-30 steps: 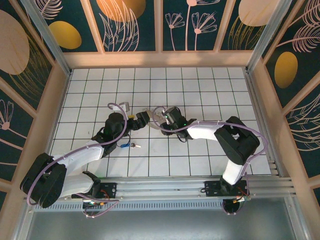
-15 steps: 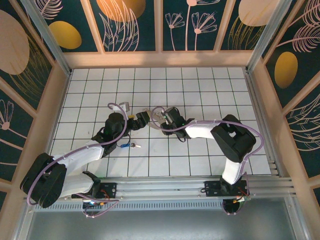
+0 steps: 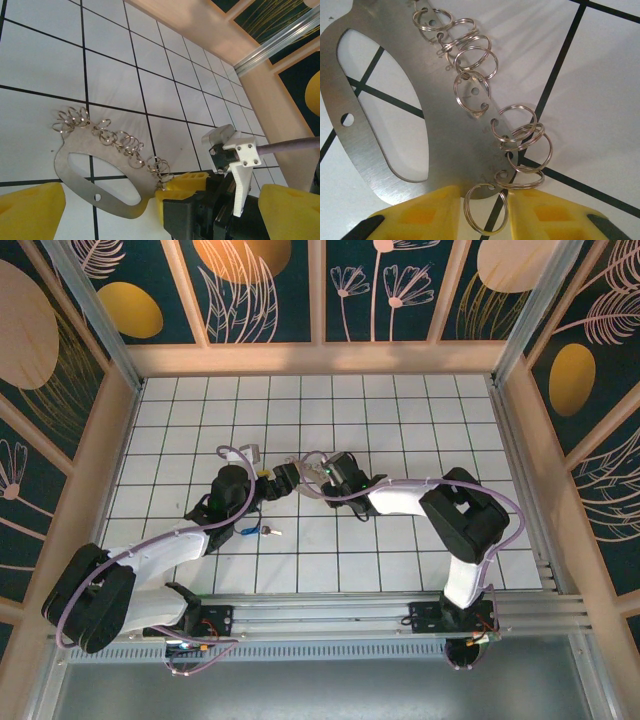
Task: Put the keys on the keyring
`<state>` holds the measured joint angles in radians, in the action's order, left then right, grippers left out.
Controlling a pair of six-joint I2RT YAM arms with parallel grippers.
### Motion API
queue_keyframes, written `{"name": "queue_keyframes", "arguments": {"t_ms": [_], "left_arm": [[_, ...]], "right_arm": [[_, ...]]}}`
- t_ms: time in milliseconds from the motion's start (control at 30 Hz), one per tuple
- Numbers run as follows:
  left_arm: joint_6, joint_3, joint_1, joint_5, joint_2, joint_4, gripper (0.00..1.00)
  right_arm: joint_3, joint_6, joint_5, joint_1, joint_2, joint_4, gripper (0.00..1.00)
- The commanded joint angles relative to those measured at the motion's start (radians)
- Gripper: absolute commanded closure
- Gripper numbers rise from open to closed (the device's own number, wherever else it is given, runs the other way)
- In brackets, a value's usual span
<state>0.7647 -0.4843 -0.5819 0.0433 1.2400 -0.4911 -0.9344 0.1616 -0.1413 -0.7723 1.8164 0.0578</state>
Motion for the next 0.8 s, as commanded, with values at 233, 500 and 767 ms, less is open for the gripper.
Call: {"name": "queue_keyframes", "arguments": {"t_ms": [233,500,767], "left_arm": [[-0.003,0.002,-0.006,0.009,0.007,-0.041,0.01],[-0.004,0.001,-0.006,0.012,0.004,-0.040,0.01],[-0.003,0.001,-0.004,0.014,0.004,-0.040,0.01]], "right_arm": [[-0.024,-0.016,-0.037,0.004,0.001,-0.027,0.78],[-0.024,-0.015,-0.039,0.004,-0.015,-0.036,0.82],[-0.017,-0.019,-0.048,0.008,-0.039,-0.043,0.94]]}}
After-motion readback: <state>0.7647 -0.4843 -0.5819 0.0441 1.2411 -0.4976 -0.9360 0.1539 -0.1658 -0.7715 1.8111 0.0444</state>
